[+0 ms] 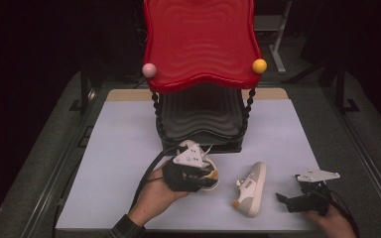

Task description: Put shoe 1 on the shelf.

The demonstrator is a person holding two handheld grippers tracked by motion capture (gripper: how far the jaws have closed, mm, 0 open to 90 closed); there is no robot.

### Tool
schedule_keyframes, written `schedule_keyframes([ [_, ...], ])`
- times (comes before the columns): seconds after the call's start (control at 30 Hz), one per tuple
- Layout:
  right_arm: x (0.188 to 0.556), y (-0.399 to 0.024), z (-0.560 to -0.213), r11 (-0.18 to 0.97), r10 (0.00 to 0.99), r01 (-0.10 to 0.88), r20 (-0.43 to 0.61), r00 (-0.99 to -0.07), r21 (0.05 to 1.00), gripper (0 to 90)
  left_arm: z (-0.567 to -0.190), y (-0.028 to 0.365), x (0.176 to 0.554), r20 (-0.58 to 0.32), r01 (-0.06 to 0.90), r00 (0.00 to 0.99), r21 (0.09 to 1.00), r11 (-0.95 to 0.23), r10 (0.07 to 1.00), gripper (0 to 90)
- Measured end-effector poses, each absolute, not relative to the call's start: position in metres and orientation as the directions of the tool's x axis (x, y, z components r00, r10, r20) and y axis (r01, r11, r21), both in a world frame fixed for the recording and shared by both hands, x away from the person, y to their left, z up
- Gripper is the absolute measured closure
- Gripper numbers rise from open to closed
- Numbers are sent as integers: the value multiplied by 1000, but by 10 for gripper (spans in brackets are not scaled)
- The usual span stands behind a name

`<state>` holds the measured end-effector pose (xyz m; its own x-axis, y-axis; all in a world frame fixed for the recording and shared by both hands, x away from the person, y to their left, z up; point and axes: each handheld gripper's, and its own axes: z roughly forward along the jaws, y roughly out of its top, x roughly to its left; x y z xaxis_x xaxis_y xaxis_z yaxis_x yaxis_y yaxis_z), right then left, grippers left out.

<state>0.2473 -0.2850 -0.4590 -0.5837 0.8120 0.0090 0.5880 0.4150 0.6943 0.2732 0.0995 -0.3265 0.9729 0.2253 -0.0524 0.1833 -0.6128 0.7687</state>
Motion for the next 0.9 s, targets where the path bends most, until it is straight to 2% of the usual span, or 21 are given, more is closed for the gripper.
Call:
schedule_keyframes([
  [0.23,247,-285,-459,415,812,588,9,-584,694,14,-309,96,287,-1,133,978,775,-618,209,772],
  [0.47,247,-285,-459,414,812,589,11,-584,694,14,-294,91,320,77,50,982,770,-636,172,774],
  [0.9,247,-285,-459,415,812,587,9,-584,695,14,-295,89,372,139,2,977,752,-659,161,774],
])
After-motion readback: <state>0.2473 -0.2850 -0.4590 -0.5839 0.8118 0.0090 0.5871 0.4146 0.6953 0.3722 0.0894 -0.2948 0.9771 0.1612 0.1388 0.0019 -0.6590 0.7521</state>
